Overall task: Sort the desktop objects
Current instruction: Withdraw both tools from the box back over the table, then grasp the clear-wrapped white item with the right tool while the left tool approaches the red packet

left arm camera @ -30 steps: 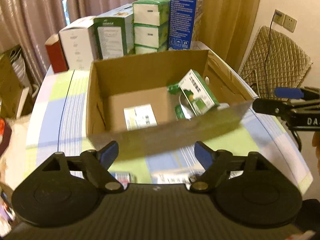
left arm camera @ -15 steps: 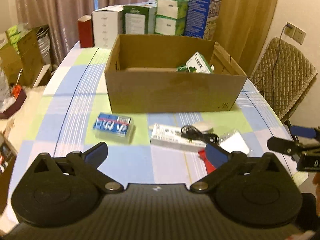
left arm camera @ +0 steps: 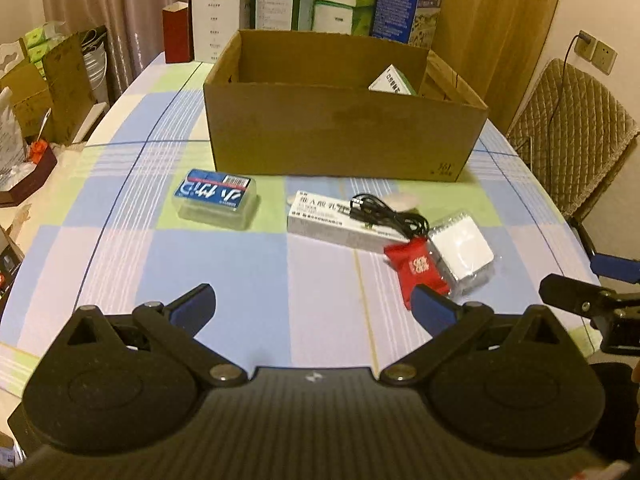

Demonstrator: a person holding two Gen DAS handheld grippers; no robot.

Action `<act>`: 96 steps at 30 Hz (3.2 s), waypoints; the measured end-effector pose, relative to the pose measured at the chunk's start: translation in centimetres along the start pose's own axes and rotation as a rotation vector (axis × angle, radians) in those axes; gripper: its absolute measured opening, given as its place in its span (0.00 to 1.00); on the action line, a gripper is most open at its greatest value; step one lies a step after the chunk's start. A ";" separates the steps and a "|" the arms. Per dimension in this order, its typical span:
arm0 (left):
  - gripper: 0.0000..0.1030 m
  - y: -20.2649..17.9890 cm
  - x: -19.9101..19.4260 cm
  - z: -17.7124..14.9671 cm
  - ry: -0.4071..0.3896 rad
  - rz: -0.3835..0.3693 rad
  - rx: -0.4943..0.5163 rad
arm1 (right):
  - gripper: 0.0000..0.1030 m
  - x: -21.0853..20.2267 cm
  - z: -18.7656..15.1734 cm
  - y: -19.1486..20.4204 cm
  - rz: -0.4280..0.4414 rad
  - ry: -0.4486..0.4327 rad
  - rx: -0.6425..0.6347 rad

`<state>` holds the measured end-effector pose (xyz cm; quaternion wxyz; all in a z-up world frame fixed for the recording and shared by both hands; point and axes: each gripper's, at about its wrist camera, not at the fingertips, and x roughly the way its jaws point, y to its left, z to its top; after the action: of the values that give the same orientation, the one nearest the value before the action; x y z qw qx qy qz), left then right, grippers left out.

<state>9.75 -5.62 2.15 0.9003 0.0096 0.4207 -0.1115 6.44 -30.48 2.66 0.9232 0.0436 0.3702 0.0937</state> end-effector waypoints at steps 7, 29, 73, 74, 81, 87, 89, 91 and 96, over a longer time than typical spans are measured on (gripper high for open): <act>0.99 0.1 0.2 -1.2 0.022 0.000 -0.005 | 0.98 0.0 -0.7 -0.5 -0.010 0.017 0.009; 0.99 -1.1 1.8 -2.1 0.048 -0.035 0.004 | 0.98 1.6 -1.1 -0.7 -0.028 0.042 -0.047; 0.99 -1.0 8.5 -1.0 0.089 -0.088 -0.029 | 0.66 13.0 0.9 -0.8 0.014 0.136 -0.169; 0.99 -1.1 8.5 -1.0 0.090 -0.089 -0.027 | 0.64 12.9 1.0 -1.0 0.018 0.136 -0.162; 0.97 -2.5 8.8 -0.8 0.081 -0.127 -0.007 | 0.56 11.8 1.2 -2.6 -0.015 0.130 -0.126; 0.80 -5.0 10.2 -0.5 0.070 -0.166 0.020 | 0.56 11.0 1.0 -4.4 -0.049 0.133 -0.101; 0.76 -5.8 10.7 -0.5 0.063 -0.177 0.028 | 0.56 10.9 1.0 -4.9 -0.056 0.132 -0.098; 0.73 -6.6 11.2 -0.4 0.052 -0.186 0.043 | 0.56 10.8 1.0 -5.3 -0.066 0.128 -0.101; 0.54 -8.0 12.3 -0.3 0.037 -0.177 0.077 | 0.56 10.6 0.8 -6.3 -0.073 0.125 -0.091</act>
<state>15.48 -15.72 -6.80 0.8780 0.0091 0.4317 -0.2067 15.38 -34.50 -4.81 0.9021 -0.0180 0.4237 0.0791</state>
